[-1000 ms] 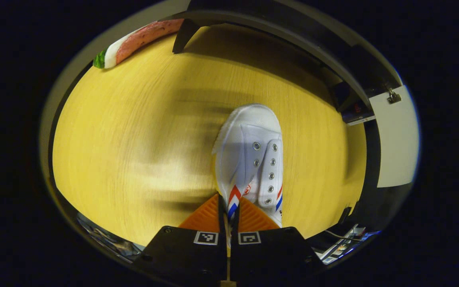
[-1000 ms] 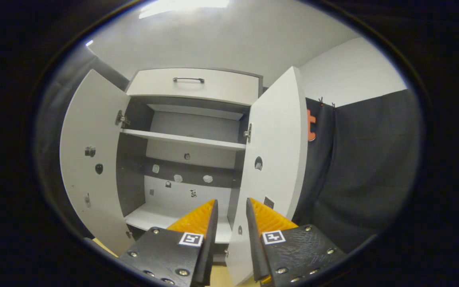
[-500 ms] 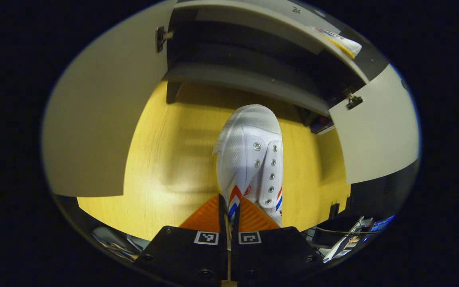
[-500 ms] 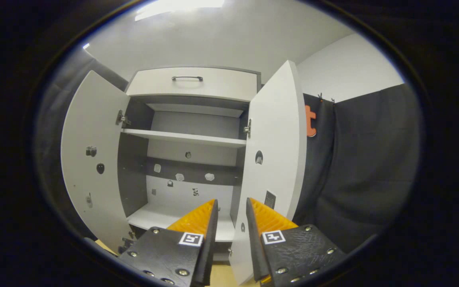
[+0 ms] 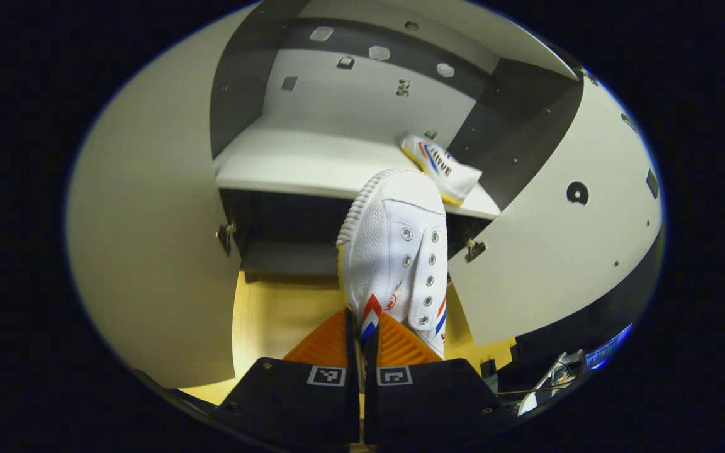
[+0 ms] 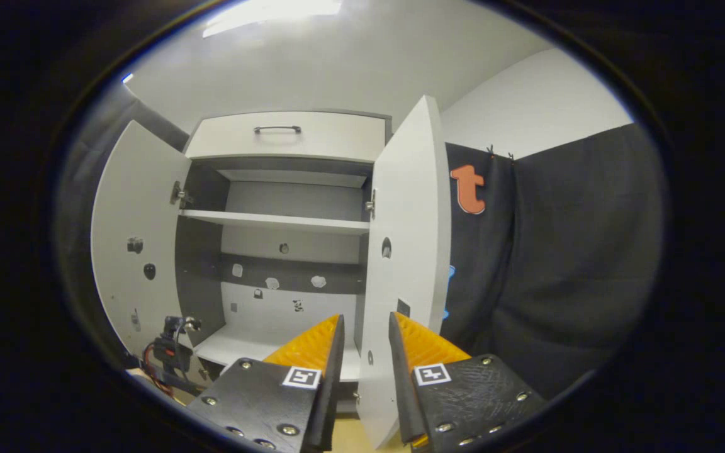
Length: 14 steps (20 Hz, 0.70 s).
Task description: Grab one shoe with the right hand and put it into the shoe cabinet, grab the other shoe with the left hand and put it into the shoe cabinet; then close the right door with the right hand and the left door with the left hand.
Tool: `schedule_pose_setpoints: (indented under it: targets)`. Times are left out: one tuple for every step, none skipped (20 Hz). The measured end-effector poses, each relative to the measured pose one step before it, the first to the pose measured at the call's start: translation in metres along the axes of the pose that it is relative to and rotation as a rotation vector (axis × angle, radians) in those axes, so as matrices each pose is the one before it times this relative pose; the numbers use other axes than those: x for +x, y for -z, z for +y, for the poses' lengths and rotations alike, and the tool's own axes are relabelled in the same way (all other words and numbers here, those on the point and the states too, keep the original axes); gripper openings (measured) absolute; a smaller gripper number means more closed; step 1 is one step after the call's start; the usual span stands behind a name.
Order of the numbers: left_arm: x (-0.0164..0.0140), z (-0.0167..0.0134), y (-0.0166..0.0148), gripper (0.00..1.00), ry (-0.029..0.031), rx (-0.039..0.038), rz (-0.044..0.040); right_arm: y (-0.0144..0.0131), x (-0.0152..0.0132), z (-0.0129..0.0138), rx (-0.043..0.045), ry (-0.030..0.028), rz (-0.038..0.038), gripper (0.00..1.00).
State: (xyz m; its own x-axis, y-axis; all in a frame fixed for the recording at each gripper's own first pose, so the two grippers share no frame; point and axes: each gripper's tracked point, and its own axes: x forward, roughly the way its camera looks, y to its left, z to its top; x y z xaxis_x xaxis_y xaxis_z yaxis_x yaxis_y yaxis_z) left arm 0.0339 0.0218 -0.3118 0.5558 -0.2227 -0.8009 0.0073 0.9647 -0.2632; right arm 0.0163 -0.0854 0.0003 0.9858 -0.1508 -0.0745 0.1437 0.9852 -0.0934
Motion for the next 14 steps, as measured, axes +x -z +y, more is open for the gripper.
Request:
schedule_pose_setpoints:
  targets:
    - [0.00287,-0.00377,-0.01959,0.04,0.00309,0.01048,-0.02292,-0.00162,-0.00067,-0.00195,0.00562,0.00062,-0.00365,0.4]
    - [0.00399,-0.00495,-0.01789,0.04,0.00201,0.00659,-0.0223,-0.00205,-0.00032,-0.00105,0.00432,-0.00484,-0.00453,0.4]
    - [0.0053,-0.00303,-0.01859,0.04,0.00273,0.00453,-0.02365,-0.00304,-0.00158,-0.00101,0.006,-0.00563,-0.0055,0.4]
    - [0.0073,-0.0049,-0.01735,0.04,0.00056,0.00225,-0.02094,-0.0027,-0.00122,0.00017,0.00697,-0.00893,-0.00541,0.4]
    - [0.00949,-0.0017,-0.01683,0.06,-0.00158,-0.00184,-0.02021,-0.00278,-0.00212,-0.00052,0.00808,-0.00625,-0.00461,0.4]
    - [0.00766,-0.00136,-0.01427,0.04,-0.00081,-0.00423,-0.01928,-0.00236,-0.00113,-0.00185,0.00605,-0.0045,-0.004,0.4]
    - [0.00817,-0.00184,-0.01379,0.04,0.00267,-0.00543,-0.01625,-0.00188,-0.00029,-0.00201,0.00398,0.00092,-0.00219,0.4]
    - [0.00798,-0.00245,-0.01305,0.04,0.00299,-0.00937,-0.01372,-0.00107,-0.00102,-0.00265,0.00122,0.0019,-0.00058,0.4]
    - [0.00807,-0.00262,-0.01093,0.04,0.00048,-0.0094,-0.00702,-0.00168,-0.00203,-0.0027,0.00211,0.00102,-0.00078,0.4]
    - [0.00708,-0.0011,-0.00885,0.04,-0.00107,-0.00786,-0.00697,-0.00139,-0.00051,-0.00236,0.00378,-0.00021,-0.00002,0.4]
    - [0.00842,-0.00074,-0.00757,0.04,-0.00315,-0.00536,-0.00114,-0.00153,-0.00136,-0.00281,0.00506,0.00001,0.00005,0.4]
    - [0.01074,0.0009,-0.00666,0.04,-0.00618,-0.00294,0.0005,-0.00103,0.00066,-0.00273,0.00545,0.00042,-0.00032,0.39]
    - [0.0107,0.00202,-0.00415,0.04,-0.00884,-0.00184,0.00508,-0.00175,0.0003,-0.0022,0.00529,0.00123,-0.00196,0.39]
    - [0.00986,0.00421,0.00075,0.01,-0.01025,-0.0015,0.01305,-0.00102,-0.00064,-0.00248,0.00458,-0.00036,-0.0016,0.4]
